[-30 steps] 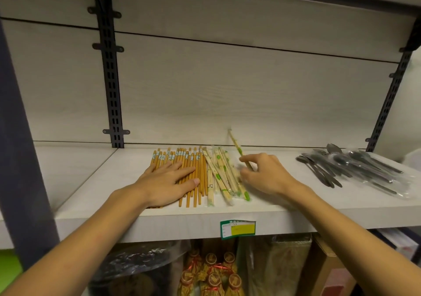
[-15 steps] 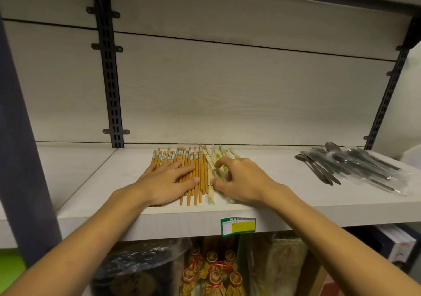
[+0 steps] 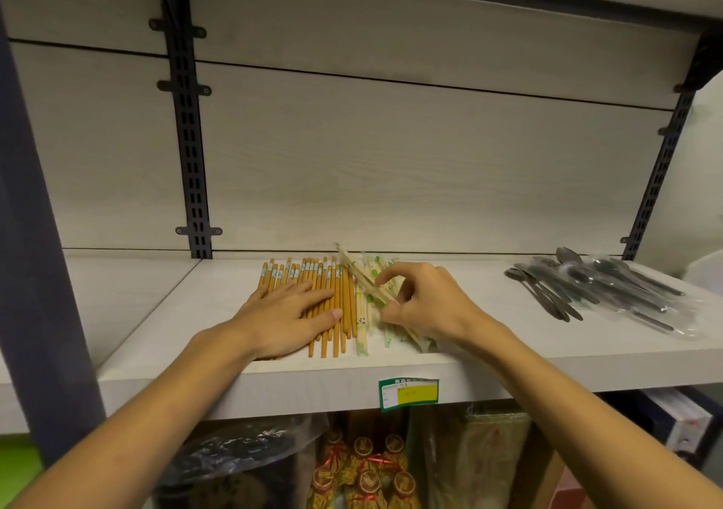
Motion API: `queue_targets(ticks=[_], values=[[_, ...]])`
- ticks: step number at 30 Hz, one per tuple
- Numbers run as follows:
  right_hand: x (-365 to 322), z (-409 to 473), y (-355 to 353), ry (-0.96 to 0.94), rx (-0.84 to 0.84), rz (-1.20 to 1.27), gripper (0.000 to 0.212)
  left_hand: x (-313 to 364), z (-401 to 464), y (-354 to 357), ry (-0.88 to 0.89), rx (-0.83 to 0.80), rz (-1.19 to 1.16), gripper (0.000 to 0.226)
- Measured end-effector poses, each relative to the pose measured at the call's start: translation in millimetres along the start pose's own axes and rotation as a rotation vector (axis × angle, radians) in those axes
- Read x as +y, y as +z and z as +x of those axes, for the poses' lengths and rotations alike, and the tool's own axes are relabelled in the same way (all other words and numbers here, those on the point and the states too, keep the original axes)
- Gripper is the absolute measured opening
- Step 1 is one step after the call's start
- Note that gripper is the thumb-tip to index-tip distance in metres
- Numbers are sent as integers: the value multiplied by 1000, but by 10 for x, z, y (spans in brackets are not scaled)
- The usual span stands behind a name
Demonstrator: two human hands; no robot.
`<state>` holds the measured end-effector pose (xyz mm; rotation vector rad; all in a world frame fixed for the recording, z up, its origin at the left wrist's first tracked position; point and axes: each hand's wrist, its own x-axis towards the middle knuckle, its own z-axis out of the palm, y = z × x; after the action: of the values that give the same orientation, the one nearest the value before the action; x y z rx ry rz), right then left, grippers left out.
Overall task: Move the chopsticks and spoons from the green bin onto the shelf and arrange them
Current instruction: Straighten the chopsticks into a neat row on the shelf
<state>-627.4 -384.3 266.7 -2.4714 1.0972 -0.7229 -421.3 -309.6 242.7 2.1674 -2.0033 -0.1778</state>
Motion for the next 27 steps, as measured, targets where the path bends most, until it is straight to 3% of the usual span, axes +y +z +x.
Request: queue_targets(ticks=[8, 14, 16, 20, 27], values=[[433, -63, -294, 122, 247, 97, 30, -11, 21, 23, 10, -5, 7, 61], [702, -94, -357, 212, 147, 33, 32, -44, 44, 27, 26, -6, 10, 65], [726, -107, -380, 202, 165, 52, 27, -49, 45, 26, 26, -15, 3, 77], [772, -116, -404, 179, 237, -2, 23, -71, 63, 27, 48, -19, 7, 122], [715, -117, -320, 101, 317, -30, 18, -73, 85, 30, 52, -20, 8, 124]])
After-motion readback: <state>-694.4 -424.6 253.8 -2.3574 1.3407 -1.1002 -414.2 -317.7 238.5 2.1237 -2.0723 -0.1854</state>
